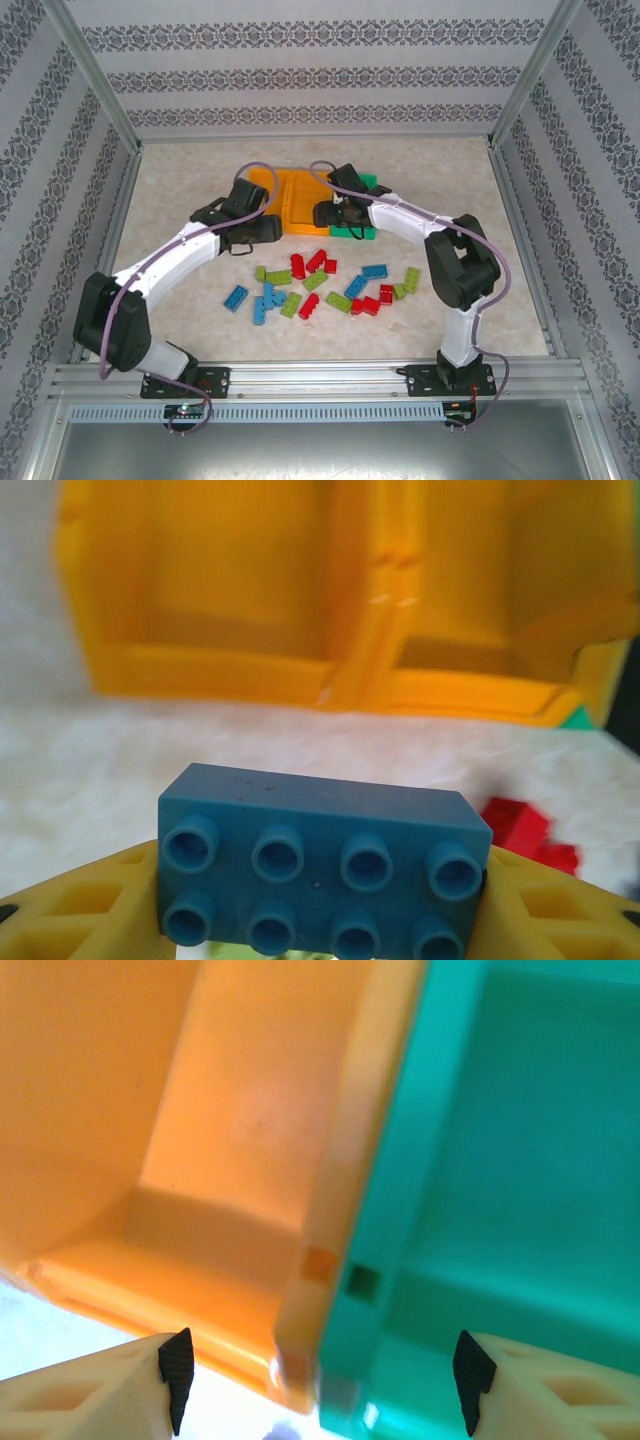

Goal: Sort the legos into containers by color

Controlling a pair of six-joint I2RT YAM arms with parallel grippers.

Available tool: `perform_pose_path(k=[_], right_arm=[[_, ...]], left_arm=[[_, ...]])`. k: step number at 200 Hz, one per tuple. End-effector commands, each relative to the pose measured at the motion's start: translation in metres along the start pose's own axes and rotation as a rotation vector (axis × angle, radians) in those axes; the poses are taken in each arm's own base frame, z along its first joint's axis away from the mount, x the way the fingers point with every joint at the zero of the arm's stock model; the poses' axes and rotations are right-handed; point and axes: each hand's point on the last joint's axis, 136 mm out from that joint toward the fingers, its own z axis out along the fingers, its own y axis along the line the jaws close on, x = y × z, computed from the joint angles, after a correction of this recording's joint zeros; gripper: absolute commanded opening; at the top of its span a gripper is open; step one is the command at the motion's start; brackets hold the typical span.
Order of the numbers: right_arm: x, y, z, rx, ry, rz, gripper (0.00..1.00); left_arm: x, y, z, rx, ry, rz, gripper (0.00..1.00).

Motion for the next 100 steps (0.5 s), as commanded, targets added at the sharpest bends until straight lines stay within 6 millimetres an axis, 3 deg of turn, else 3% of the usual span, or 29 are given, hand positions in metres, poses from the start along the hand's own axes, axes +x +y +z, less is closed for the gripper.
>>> perform_pose_path(k=[1, 29, 65, 100], right_arm=[[-0.025, -0.013, -0.043, -0.019, -0.123, 0.073, 0.74], [-0.026, -0.057, -0.074, 0.03, -0.18, 0.177, 0.76], [-0.001, -0.121, -0.098, 0.102, -0.192, 0.308, 0.76], [0.026, -0.143, -0.109, 0.139, -0.162, 0.323, 0.76]], left_arm=[[-0.027, -0.054, 0.005, 0.14, -0.049, 0.101, 0.41], [-0.04, -0.11, 0.026, 0.234, -0.023, 0.202, 0.4], [-0.045, -0.168, 0.062, 0.339, 0.033, 0.258, 0.39], [-0.047, -0.196, 0.095, 0.364, 0.095, 0.256, 0.4]])
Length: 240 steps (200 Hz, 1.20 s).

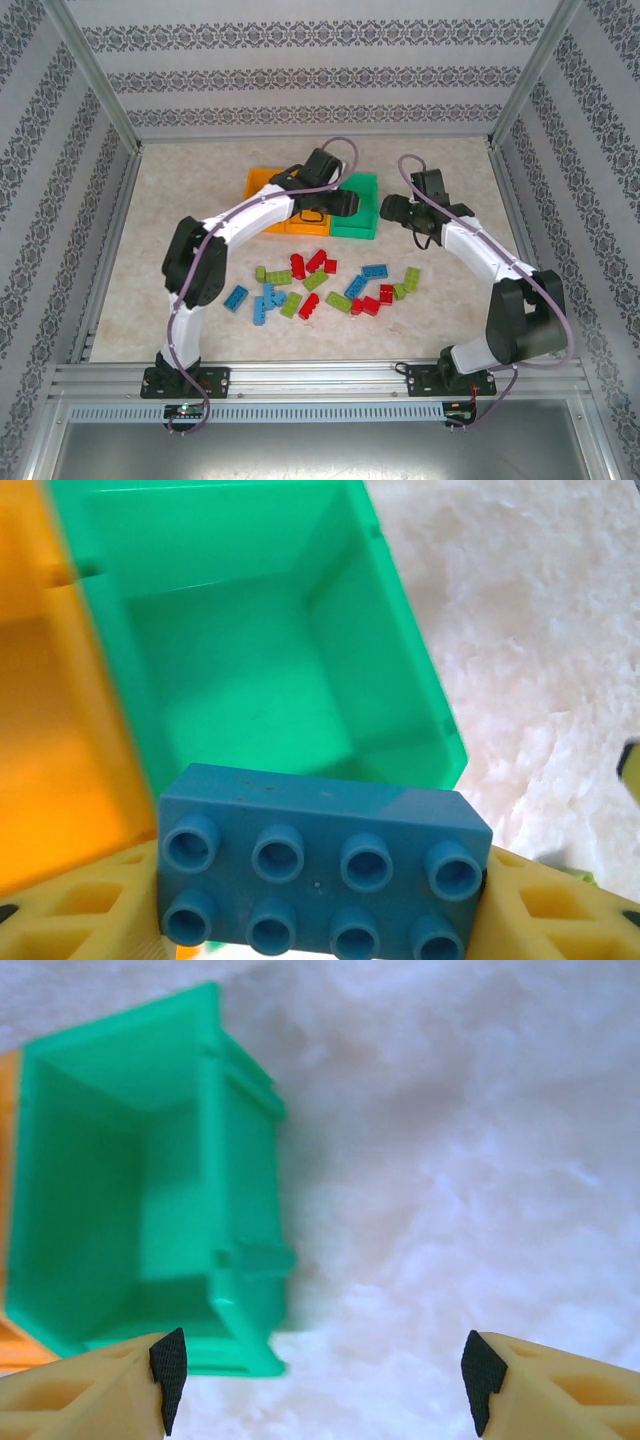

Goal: Sort the legos into containers by color

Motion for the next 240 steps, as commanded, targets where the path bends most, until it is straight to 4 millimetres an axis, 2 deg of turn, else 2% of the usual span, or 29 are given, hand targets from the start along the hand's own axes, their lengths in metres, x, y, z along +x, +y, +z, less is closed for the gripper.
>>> perform_pose_path(k=[1, 26, 57, 69, 85, 91, 94, 122, 144, 199, 215, 240], right_arm=[[0.015, -0.011, -0.009, 0.017, 0.026, -0.005, 0.76], [0.025, -0.013, -0.013, 0.009, 0.042, -0.017, 0.76], [0.044, -0.009, -0.016, 0.021, 0.096, -0.045, 0.76], [0.056, -0.001, -0.016, 0.028, 0.128, -0.079, 0.76], [0.077, 0.01, -0.014, 0.042, 0.187, -0.132, 0.76], [0.085, 0.014, -0.013, 0.05, 0.215, -0.149, 0.76], [0.089, 0.014, -0.012, 0.055, 0.228, -0.153, 0.76], [0.122, 0.016, -0.007, 0.102, 0.321, -0.181, 0.77], [0.136, 0.021, -0.006, 0.103, 0.339, -0.187, 0.77], [0.148, 0.021, 0.006, 0.143, 0.366, -0.228, 0.78], [0.151, 0.018, 0.009, 0.158, 0.38, -0.237, 0.78], [0.156, 0.015, 0.015, 0.169, 0.396, -0.247, 0.78]], left_arm=[[-0.002, -0.015, 0.014, 0.047, 0.046, 0.016, 0.4], [-0.003, -0.012, 0.029, 0.025, 0.066, -0.008, 0.43], [-0.003, -0.009, 0.035, 0.006, 0.072, -0.024, 0.56], [-0.003, -0.006, 0.034, -0.011, 0.072, -0.03, 0.68], [-0.004, -0.006, 0.031, -0.02, 0.072, -0.031, 0.79], [-0.003, -0.006, 0.029, -0.02, 0.073, -0.031, 0.97], [-0.004, -0.006, 0.028, -0.021, 0.071, -0.031, 1.0], [-0.012, -0.006, 0.013, -0.04, 0.038, -0.042, 1.0], [-0.021, -0.003, -0.001, -0.074, 0.003, -0.051, 1.0], [-0.035, -0.004, -0.033, -0.105, -0.048, -0.053, 0.99], [-0.035, 0.003, -0.042, -0.134, -0.055, -0.055, 0.99], [-0.03, 0.025, -0.051, -0.173, -0.049, -0.082, 0.99]])
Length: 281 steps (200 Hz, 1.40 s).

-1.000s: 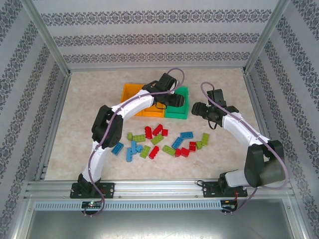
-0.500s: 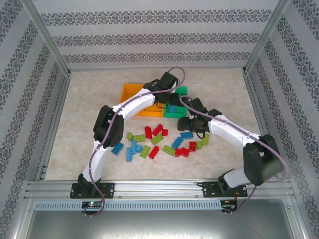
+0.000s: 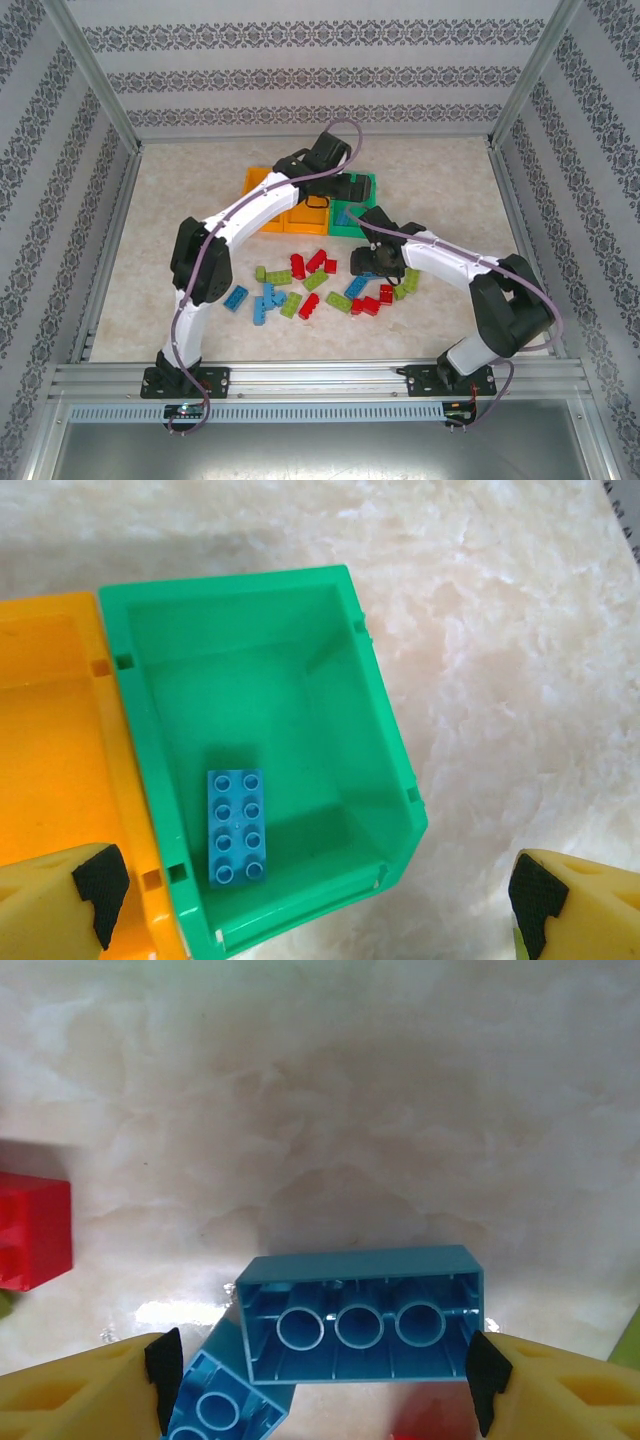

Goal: Sort the legos into containers by color

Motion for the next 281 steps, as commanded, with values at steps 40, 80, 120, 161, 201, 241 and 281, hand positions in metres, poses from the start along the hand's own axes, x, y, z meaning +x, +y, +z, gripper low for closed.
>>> perform_pose_path(k=[40, 80, 120, 161, 201, 241, 281], right_arm=[[0.003, -0.004, 0.013, 0.049, 0.028, -0.015, 0.77], [0.002, -0.01, 0.022, 0.093, 0.05, -0.035, 0.75], [-0.002, -0.013, 0.022, 0.109, 0.033, -0.035, 0.72], [-0.005, -0.017, 0.022, 0.139, 0.028, -0.043, 0.55], [-0.009, -0.019, 0.014, 0.147, 0.0, -0.044, 0.33], [-0.041, -0.002, -0.012, 0.104, -0.086, -0.063, 0.25], [-0.089, 0.021, -0.036, -0.003, -0.175, -0.043, 0.24]], left_arm=[[0.015, 0.062, -0.029, -0.116, 0.01, -0.079, 0.99], [0.026, 0.086, -0.04, -0.155, 0.01, -0.108, 0.99], [0.035, 0.098, -0.045, -0.178, 0.013, -0.123, 0.99], [0.042, 0.104, -0.047, -0.199, 0.023, -0.125, 0.99], [0.049, 0.111, -0.049, -0.225, 0.028, -0.125, 0.99], [0.062, 0.119, -0.051, -0.254, 0.052, -0.116, 0.99], [0.077, 0.128, -0.059, -0.284, 0.064, -0.099, 0.99]])
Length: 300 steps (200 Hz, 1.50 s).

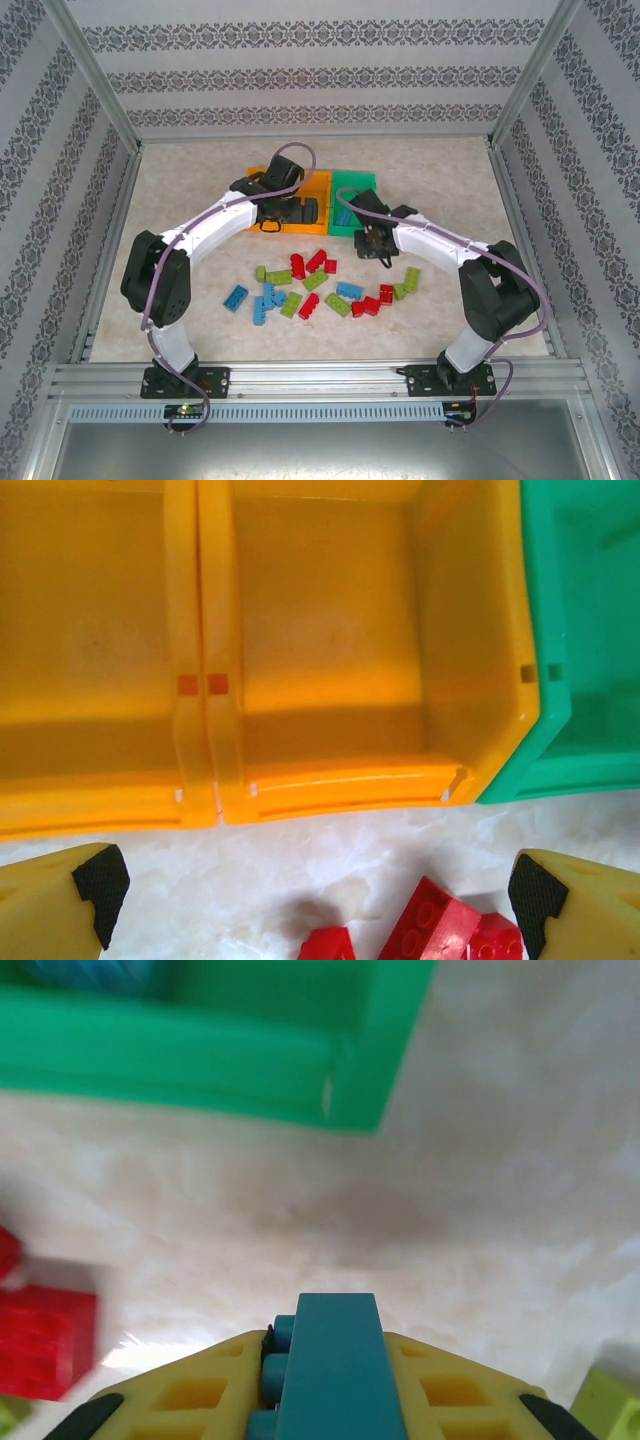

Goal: Sort the legos into containers by color

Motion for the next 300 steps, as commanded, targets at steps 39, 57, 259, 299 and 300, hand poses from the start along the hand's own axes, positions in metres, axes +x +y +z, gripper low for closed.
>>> perform_pose_path(k=[39, 57, 259, 299, 300], right_arm=[[-0.083, 0.019, -0.021, -0.104, -0.133, 0.033, 0.26], [-0.099, 0.019, -0.01, -0.101, -0.131, 0.032, 0.26], [-0.122, 0.001, -0.013, -0.139, -0.176, 0.099, 0.63], [-0.11, -0.03, -0.017, -0.118, -0.182, 0.164, 0.64], [-0.11, -0.031, -0.017, -0.116, -0.182, 0.165, 0.64]], left_arm=[[0.024, 0.028, -0.011, -0.058, 0.006, -0.013, 0.99], [0.037, 0.035, -0.008, -0.076, 0.026, -0.021, 0.99], [0.1, -0.048, 0.006, 0.196, 0.139, 0.625, 0.91], [0.113, -0.053, 0.02, 0.199, 0.191, 0.67, 0.85], [0.113, -0.053, 0.02, 0.197, 0.192, 0.67, 0.85]])
